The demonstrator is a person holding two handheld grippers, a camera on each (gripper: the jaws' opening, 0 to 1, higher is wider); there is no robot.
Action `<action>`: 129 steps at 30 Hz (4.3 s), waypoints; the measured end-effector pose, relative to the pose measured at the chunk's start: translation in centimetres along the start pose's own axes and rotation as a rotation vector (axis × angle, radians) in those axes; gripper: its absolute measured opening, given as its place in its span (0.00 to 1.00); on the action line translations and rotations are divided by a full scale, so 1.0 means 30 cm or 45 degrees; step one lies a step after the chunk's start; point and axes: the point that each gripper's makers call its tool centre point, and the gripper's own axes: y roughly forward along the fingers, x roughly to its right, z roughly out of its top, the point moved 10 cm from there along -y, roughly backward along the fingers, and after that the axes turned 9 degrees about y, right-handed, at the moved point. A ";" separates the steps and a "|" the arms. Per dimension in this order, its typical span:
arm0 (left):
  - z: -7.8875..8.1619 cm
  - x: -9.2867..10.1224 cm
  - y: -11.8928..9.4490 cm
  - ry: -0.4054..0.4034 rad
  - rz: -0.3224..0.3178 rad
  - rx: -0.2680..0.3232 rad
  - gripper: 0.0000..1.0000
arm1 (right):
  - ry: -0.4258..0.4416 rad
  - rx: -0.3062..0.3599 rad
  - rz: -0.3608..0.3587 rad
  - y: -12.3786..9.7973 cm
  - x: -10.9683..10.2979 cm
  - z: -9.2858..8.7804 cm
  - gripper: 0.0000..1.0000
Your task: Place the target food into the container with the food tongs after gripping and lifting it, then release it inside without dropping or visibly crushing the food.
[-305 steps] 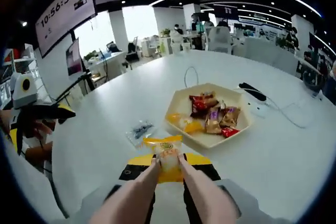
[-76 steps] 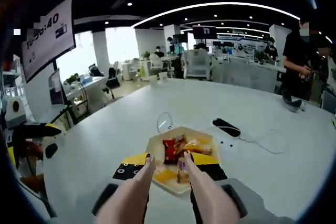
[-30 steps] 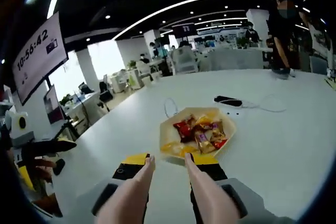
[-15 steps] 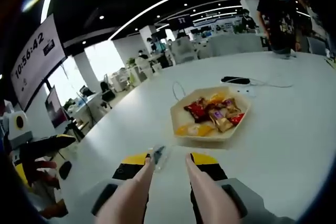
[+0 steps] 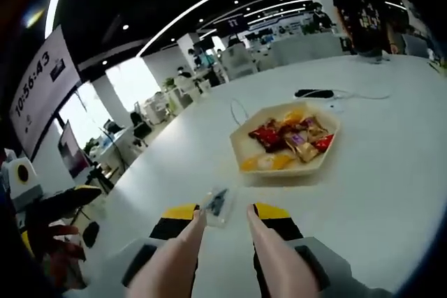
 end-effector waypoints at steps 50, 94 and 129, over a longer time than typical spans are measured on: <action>-0.060 -0.031 -0.044 -0.033 0.045 -0.026 0.99 | 0.198 -0.078 -0.100 0.230 -0.021 -0.122 0.29; -0.084 0.017 -0.025 -0.090 -0.056 -0.039 0.99 | -0.180 -0.146 -0.060 0.182 -0.010 -0.049 0.08; -0.092 0.025 0.008 -0.097 -0.077 0.000 0.99 | -0.549 -0.056 -0.066 0.005 -0.064 0.067 0.08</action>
